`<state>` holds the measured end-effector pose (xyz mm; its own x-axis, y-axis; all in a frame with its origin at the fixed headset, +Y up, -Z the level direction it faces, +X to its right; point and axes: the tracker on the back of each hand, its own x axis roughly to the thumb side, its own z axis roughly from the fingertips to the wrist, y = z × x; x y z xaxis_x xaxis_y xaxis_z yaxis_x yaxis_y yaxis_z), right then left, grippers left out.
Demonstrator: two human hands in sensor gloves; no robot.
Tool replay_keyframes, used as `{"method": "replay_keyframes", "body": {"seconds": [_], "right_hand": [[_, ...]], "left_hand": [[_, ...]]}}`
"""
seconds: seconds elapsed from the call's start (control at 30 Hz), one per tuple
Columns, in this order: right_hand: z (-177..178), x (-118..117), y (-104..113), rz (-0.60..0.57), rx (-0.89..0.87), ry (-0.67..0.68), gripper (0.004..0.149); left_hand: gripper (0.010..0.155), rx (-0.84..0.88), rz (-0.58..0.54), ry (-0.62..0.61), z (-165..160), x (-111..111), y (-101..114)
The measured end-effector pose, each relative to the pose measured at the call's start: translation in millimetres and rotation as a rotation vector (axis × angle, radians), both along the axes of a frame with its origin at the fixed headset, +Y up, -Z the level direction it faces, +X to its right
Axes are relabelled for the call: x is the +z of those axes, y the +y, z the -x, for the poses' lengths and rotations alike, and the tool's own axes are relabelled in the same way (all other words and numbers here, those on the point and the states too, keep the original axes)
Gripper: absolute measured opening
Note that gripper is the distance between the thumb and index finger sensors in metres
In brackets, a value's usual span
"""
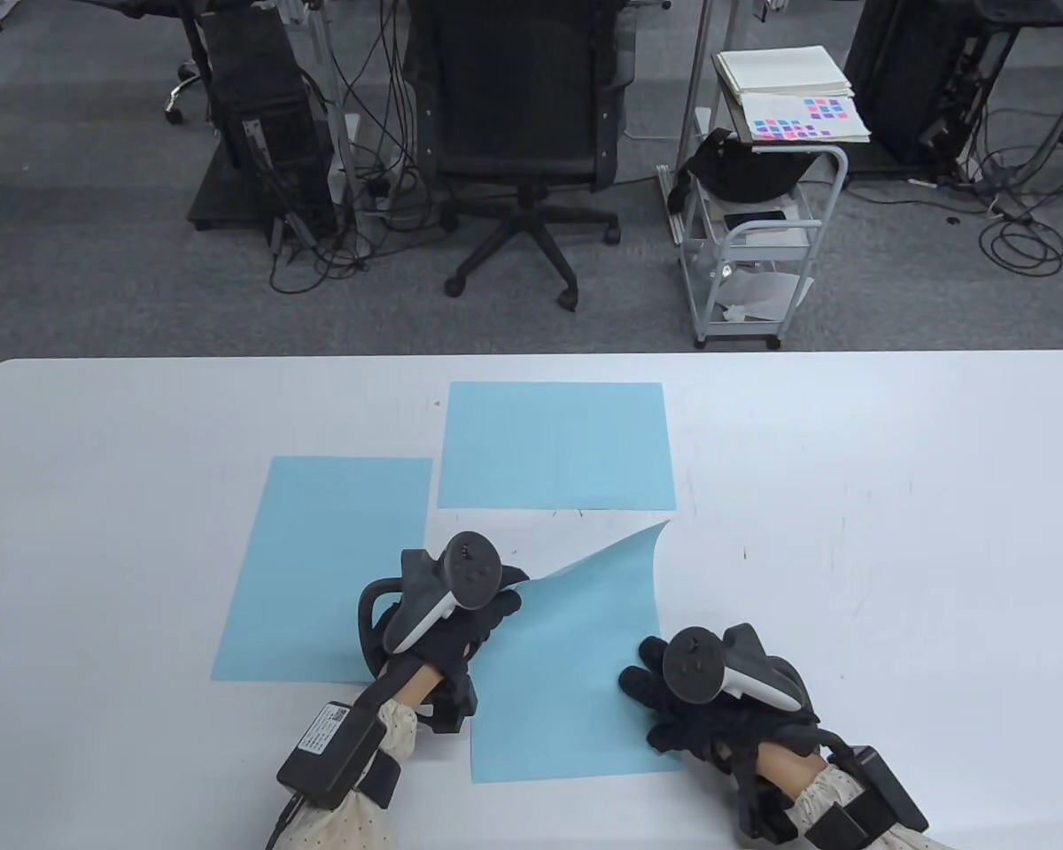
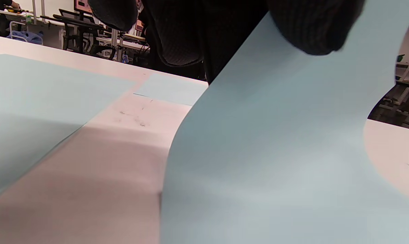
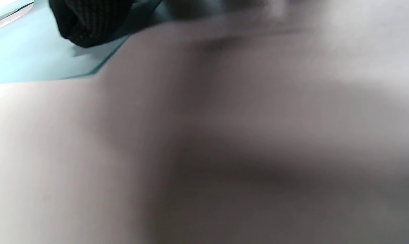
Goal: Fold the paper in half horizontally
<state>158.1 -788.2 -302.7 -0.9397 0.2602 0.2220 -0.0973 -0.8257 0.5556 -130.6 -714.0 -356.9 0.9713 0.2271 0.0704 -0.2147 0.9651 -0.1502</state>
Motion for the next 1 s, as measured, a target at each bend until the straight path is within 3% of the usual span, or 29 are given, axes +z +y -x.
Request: {"method": "replay_keyframes", "body": {"seconds": [0.4,1.0], "right_hand": [[-1,3,-1,0.001,0.009,-0.017,0.068],[0,8,-3,-0.02,0.034,-0.036,0.068]], "left_hand": [[0.046,-0.058,0.068,-0.078,13,44,-27],[0.047,-0.268,0.088,-0.202,9,62,-48]]}}
